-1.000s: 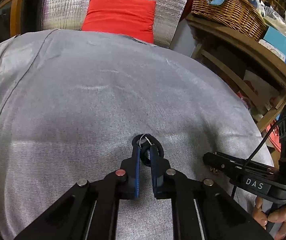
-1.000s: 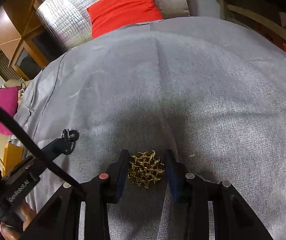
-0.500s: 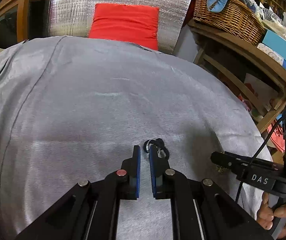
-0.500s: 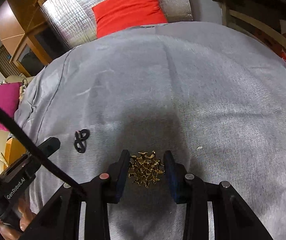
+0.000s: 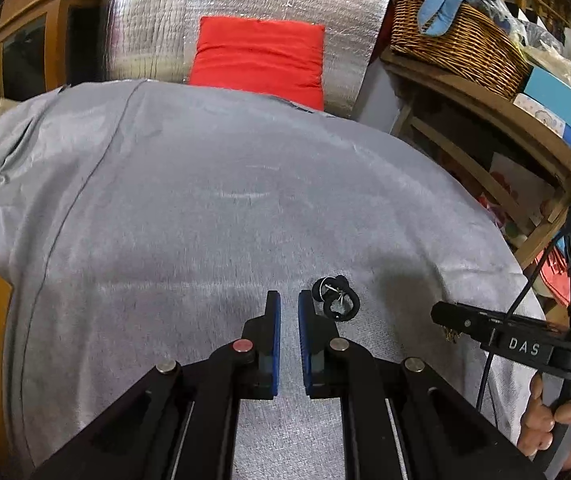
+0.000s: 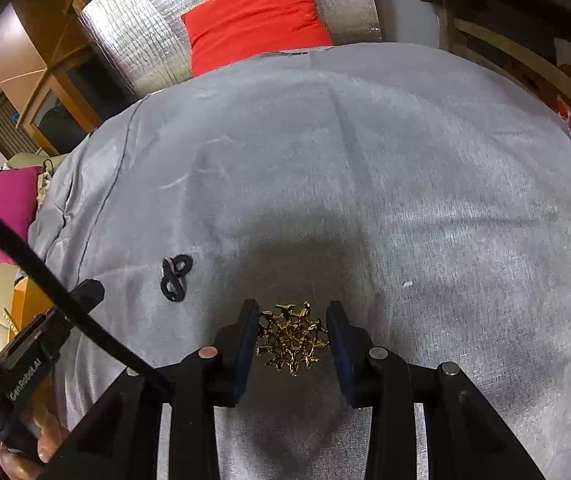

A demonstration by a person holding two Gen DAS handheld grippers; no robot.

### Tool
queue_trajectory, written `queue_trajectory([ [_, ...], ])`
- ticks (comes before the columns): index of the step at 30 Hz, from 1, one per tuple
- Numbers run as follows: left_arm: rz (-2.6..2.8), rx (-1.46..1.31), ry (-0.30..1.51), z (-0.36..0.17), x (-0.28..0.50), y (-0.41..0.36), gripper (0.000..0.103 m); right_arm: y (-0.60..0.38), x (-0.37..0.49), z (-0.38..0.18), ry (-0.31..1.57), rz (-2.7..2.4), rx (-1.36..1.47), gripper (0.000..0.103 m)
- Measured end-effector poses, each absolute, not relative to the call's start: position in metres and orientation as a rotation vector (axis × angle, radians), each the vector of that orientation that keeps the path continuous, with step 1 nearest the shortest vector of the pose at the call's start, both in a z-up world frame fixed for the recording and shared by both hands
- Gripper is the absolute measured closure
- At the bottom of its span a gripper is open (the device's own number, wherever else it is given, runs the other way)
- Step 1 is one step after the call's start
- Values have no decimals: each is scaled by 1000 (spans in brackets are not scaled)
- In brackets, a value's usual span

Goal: Organize jewelry
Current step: 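Lift the hair tie in the left tool while the right tool lifts the brooch toward the box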

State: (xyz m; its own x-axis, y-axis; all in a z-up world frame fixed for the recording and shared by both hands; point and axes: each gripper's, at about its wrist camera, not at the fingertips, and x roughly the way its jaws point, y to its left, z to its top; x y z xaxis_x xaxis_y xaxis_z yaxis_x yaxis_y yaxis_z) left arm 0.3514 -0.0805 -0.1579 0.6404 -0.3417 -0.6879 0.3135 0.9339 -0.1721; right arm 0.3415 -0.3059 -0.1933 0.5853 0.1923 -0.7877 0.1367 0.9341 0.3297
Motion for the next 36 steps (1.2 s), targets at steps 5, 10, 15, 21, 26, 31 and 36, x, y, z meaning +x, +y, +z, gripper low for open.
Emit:
queue_trajectory([
  [5,-396,-64,794,-161,356,-85,85,-303,339,-195,956,35,370,66],
  [10,-410,-76,792,-166,361,-101,47,-320,336,-208,982,8,399,66],
  [15,-411,-47,839,-183,374,-124,47,-333,337,-216,985,34,438,66],
  [21,-382,-38,868,-197,385,-131,47,-334,338,-217,988,66,424,66],
  [26,-356,-12,860,-197,387,-138,72,-336,337,-217,988,81,416,66],
  [31,-366,7,857,-194,382,-141,83,-336,337,-215,990,74,415,66],
  [36,-358,9,838,-183,374,-134,85,-330,338,-211,991,66,414,66],
])
